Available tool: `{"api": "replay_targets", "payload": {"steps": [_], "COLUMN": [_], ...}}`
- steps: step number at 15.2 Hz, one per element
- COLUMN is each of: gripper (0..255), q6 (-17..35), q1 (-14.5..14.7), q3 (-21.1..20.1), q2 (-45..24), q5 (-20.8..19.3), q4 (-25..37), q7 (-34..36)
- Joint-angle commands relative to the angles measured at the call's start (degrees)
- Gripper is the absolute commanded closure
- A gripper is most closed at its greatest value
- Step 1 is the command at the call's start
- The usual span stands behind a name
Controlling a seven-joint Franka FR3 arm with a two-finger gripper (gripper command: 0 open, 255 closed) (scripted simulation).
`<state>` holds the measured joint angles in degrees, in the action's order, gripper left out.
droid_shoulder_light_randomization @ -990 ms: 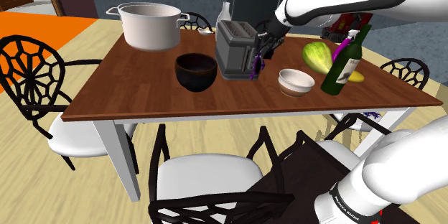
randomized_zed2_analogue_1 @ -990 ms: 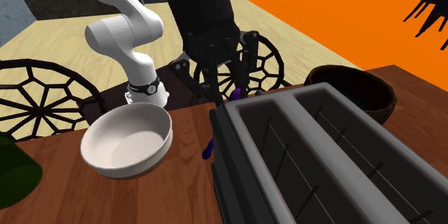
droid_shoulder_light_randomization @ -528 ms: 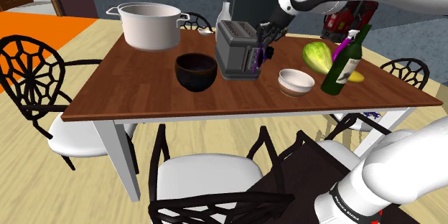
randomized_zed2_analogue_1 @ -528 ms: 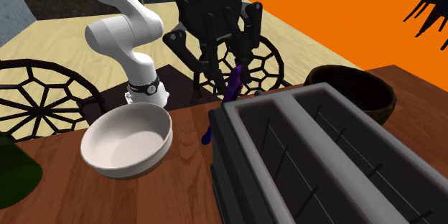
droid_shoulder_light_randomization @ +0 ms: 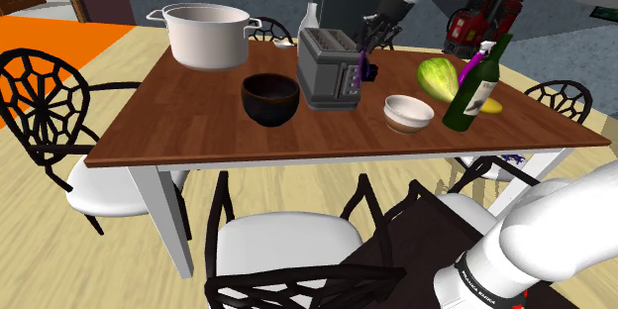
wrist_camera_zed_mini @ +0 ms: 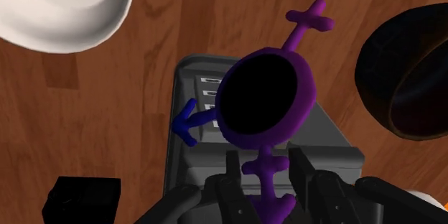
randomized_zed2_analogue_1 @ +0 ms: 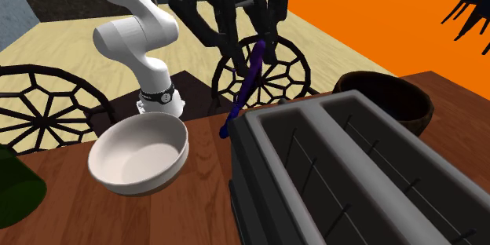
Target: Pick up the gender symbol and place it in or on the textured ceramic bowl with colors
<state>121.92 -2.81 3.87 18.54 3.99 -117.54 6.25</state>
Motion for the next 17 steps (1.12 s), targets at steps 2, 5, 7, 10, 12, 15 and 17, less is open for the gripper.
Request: {"api": "replay_targets", "payload": {"steps": [2, 5, 7, 10, 12, 15, 17], "gripper": [255, 255, 255, 255, 255, 255, 255], "q6": [-2.5, -4.8, -6.3, -8.7, -9.1, -10.1, -11.0], "q1": [0.0, 0.0, 0.0, 0.0, 0.4, 1.5, 2.3], "q3": [0.0, 0.0, 0.0, 0.0, -0.9, -3.4, -5.1], "q2": [-0.3, -0.6, -0.9, -1.5, -2.4, -5.5, -7.8], "q5": [-0.1, -0.1, -0.2, -0.2, -0.4, -1.2, -2.0], "q4": [2.9, 5.5, 7.4, 10.2, 11.7, 16.0, 19.3], "q7": [0.2, 0.4, 0.5, 0.6, 2.0, 5.9, 8.5]}}
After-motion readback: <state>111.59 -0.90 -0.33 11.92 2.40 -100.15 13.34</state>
